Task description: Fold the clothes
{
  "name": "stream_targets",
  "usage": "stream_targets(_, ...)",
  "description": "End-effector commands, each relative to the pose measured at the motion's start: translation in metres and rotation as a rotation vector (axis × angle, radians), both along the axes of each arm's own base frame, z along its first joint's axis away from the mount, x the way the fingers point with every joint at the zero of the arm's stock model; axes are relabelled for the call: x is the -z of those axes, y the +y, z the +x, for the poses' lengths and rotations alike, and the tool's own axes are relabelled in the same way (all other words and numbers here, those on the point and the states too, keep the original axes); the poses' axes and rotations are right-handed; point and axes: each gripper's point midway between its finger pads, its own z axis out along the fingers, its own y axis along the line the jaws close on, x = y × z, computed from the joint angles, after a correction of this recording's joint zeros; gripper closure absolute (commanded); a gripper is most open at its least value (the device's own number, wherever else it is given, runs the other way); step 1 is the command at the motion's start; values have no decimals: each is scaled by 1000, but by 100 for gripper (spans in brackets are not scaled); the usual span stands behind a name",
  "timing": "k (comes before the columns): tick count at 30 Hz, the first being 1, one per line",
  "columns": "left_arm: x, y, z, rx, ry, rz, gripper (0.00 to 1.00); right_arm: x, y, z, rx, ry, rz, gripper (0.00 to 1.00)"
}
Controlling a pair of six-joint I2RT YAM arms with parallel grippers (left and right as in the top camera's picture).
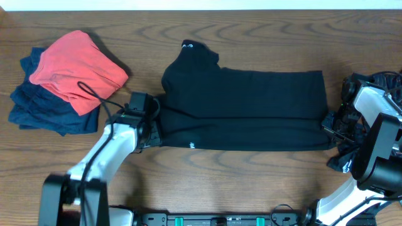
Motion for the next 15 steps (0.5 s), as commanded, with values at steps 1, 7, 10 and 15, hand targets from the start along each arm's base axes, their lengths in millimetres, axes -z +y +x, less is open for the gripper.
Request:
stream_targets(1, -29, -4, 14, 14, -125, -38, 31, 1, 0, -5, 14, 4, -17, 98)
stream_targets(7, -77, -8, 33, 22, -332, -77, 23, -16, -4, 14, 15, -113, -42, 63)
stream_targets(10, -86, -16, 35, 39, -368, -125, 23, -18, -3, 25, 14, -164, -32, 43)
stream_targets(15, -80, -21, 34, 47, -341, -144, 23, -17, 10, 40, -33, -229, 50, 59)
